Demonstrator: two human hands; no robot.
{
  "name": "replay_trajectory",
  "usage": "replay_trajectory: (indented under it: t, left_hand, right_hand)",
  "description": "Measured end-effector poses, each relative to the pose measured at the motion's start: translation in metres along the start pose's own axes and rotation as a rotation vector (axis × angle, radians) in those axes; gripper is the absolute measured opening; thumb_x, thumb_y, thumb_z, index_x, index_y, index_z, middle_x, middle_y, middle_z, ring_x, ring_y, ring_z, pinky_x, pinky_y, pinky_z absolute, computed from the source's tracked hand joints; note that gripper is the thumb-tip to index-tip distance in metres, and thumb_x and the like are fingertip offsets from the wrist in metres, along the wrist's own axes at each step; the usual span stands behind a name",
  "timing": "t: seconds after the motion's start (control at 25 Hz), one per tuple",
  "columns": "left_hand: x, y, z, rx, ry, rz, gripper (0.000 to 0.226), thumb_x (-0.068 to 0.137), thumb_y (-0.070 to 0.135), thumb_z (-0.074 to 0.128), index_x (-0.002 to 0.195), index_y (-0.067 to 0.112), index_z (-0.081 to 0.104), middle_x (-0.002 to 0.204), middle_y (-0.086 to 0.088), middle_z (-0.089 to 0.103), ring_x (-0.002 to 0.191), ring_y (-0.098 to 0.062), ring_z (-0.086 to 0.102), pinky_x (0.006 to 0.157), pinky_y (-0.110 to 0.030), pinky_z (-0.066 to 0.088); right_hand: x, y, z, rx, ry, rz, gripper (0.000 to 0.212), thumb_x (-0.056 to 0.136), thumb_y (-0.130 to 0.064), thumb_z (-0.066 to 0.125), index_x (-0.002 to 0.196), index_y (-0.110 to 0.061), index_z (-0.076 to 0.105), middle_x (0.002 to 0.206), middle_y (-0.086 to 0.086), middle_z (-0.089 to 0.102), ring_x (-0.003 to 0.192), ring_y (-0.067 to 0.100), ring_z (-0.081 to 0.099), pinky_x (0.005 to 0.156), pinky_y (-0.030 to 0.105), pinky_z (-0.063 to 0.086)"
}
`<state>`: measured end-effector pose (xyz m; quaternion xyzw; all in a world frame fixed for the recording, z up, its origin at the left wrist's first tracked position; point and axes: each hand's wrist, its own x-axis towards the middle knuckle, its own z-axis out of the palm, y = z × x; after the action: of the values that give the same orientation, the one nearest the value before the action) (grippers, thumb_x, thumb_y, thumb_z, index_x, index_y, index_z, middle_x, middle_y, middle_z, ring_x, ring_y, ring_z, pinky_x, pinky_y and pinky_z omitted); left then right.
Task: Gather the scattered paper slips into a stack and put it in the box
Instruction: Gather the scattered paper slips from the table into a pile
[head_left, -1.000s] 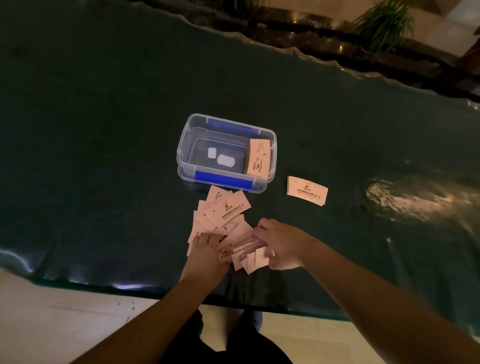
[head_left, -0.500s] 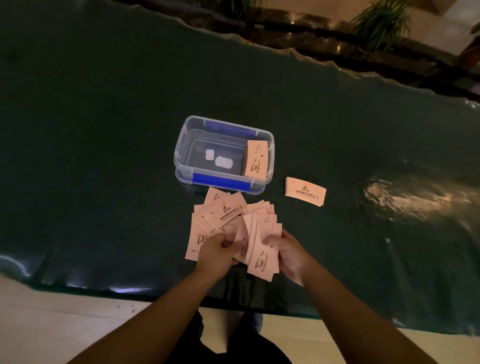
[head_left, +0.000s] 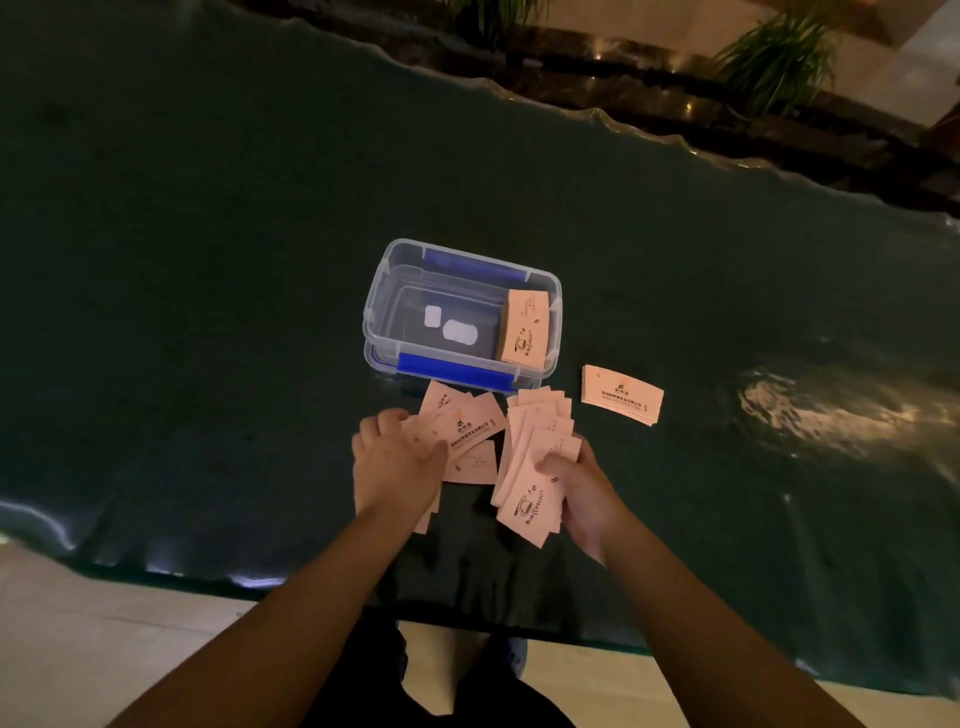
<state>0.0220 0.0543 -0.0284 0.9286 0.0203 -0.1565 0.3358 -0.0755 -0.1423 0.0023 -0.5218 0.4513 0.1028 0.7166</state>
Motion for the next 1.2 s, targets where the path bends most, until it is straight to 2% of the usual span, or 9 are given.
replay_trajectory:
  t: [0.08,0.2,0.4,0.56,0.72,0.84,1.0,1.08,1.2]
  left_hand:
    - [0.007,0.003,-0.003,0.006,-0.046,-0.15,0.078,0.074,0.051,0.079,0.136,0.018,0.046,0.132,-0.004,0.049,0.121,-0.022,0.048,0.097,-0.041,0.05]
    - [0.01,0.007,0.002,0.094,-0.101,-0.211,0.084,0.072,0.057,0.081,0.137,0.016,0.046,0.131,-0.006,0.05,0.122,-0.024,0.051,0.094,-0.042,0.051]
    - [0.01,0.008,0.01,-0.013,-0.077,-0.155,0.055,0.078,0.038,0.083,0.124,0.022,0.058,0.12,0.0,0.055,0.107,-0.017,0.056,0.084,-0.033,0.054]
    - [0.006,0.005,0.009,-0.179,-0.145,-0.066,0.021,0.092,0.027,0.07,0.111,0.025,0.062,0.114,0.001,0.063,0.085,-0.009,0.065,0.059,-0.018,0.051]
    - [-0.001,0.002,0.006,-0.21,-0.174,-0.045,0.01,0.096,0.03,0.064,0.105,0.03,0.058,0.105,0.007,0.069,0.081,-0.003,0.065,0.052,-0.011,0.042]
    - [-0.001,0.0,0.008,-0.148,-0.158,-0.189,0.043,0.092,0.026,0.067,0.132,0.022,0.051,0.118,0.0,0.066,0.074,-0.003,0.053,0.048,-0.014,0.034]
    - [0.001,0.003,0.011,-0.052,-0.186,-0.209,0.059,0.084,0.027,0.073,0.139,0.02,0.05,0.133,-0.004,0.054,0.088,-0.013,0.054,0.053,-0.019,0.037]
    - [0.002,0.006,0.01,-0.049,-0.173,-0.223,0.059,0.081,0.029,0.077,0.132,0.017,0.052,0.13,-0.006,0.051,0.097,-0.018,0.058,0.071,-0.029,0.053]
    - [0.002,0.009,0.012,0.035,-0.157,-0.246,0.061,0.077,0.035,0.081,0.128,0.014,0.056,0.126,-0.008,0.054,0.114,-0.025,0.055,0.095,-0.041,0.053]
  right_hand:
    - [0.002,-0.003,0.002,0.026,-0.016,0.004,0.054,0.098,-0.002,0.059,0.144,-0.029,0.046,0.133,0.004,0.065,0.117,0.029,0.064,0.09,0.052,0.053]
    - [0.002,-0.003,0.008,0.005,-0.037,0.01,0.05,0.098,-0.002,0.06,0.139,-0.028,0.05,0.131,0.004,0.068,0.117,0.029,0.066,0.086,0.05,0.054]
    - [0.001,-0.003,0.012,-0.054,-0.081,0.0,0.046,0.099,-0.002,0.059,0.138,-0.025,0.052,0.137,0.006,0.067,0.122,0.03,0.065,0.097,0.056,0.052]
    - [-0.002,-0.007,0.006,-0.171,-0.085,-0.027,0.041,0.099,-0.003,0.058,0.133,-0.026,0.058,0.136,0.006,0.068,0.127,0.031,0.063,0.109,0.062,0.045]
    - [-0.008,-0.015,0.005,-0.407,-0.132,-0.059,0.035,0.096,-0.007,0.063,0.123,-0.028,0.057,0.128,-0.003,0.068,0.117,0.02,0.064,0.092,0.045,0.049]
    - [-0.009,-0.019,0.009,-0.492,-0.13,-0.061,0.036,0.094,-0.009,0.066,0.119,-0.034,0.057,0.12,-0.012,0.065,0.107,0.009,0.061,0.077,0.032,0.047]
    - [-0.009,-0.014,0.01,-0.504,-0.126,-0.063,0.037,0.094,-0.008,0.067,0.115,-0.037,0.058,0.118,-0.014,0.065,0.106,0.008,0.061,0.071,0.028,0.045]
    - [-0.01,-0.012,0.009,-0.509,-0.125,-0.064,0.037,0.093,-0.008,0.068,0.112,-0.038,0.057,0.117,-0.015,0.065,0.105,0.007,0.061,0.071,0.027,0.046]
    - [-0.012,-0.009,0.004,-0.508,-0.121,-0.065,0.039,0.092,-0.008,0.068,0.114,-0.038,0.056,0.12,-0.014,0.065,0.108,0.008,0.061,0.073,0.027,0.046]
